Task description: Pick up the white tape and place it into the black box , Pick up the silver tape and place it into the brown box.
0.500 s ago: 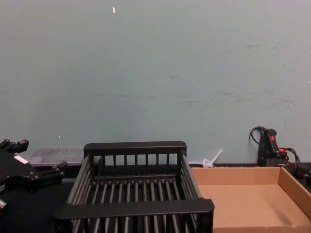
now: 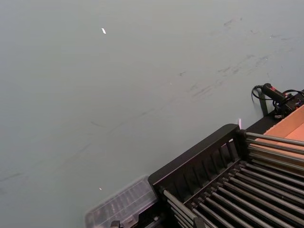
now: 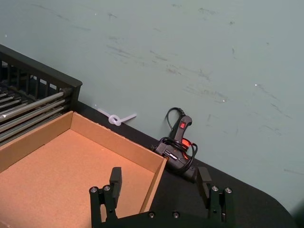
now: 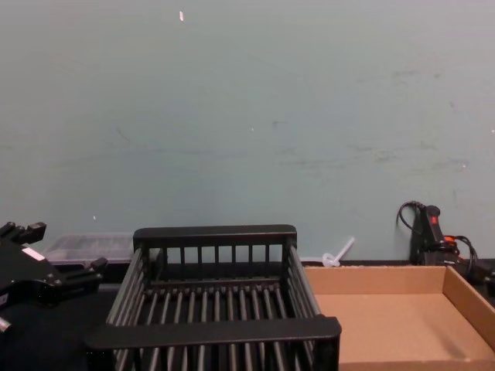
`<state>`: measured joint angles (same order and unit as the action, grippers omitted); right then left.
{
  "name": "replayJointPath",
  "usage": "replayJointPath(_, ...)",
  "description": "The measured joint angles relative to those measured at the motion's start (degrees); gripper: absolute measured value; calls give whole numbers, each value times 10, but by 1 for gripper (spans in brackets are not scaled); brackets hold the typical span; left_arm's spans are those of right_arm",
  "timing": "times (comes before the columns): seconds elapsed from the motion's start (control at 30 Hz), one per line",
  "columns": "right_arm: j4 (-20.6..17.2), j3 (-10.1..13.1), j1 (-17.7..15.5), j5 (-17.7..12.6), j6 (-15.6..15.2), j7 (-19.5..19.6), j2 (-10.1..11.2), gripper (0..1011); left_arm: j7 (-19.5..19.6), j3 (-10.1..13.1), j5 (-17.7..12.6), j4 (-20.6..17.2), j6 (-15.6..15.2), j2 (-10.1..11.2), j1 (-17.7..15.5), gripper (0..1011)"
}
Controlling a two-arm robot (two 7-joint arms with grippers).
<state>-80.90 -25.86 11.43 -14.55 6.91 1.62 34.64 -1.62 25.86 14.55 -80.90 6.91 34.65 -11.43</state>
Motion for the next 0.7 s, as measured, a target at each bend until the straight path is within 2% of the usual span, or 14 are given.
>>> replayJointPath(0.7, 0, 1, 0, 0, 0, 0, -1, 1002, 0, 0, 0, 0, 0, 0, 0, 1001)
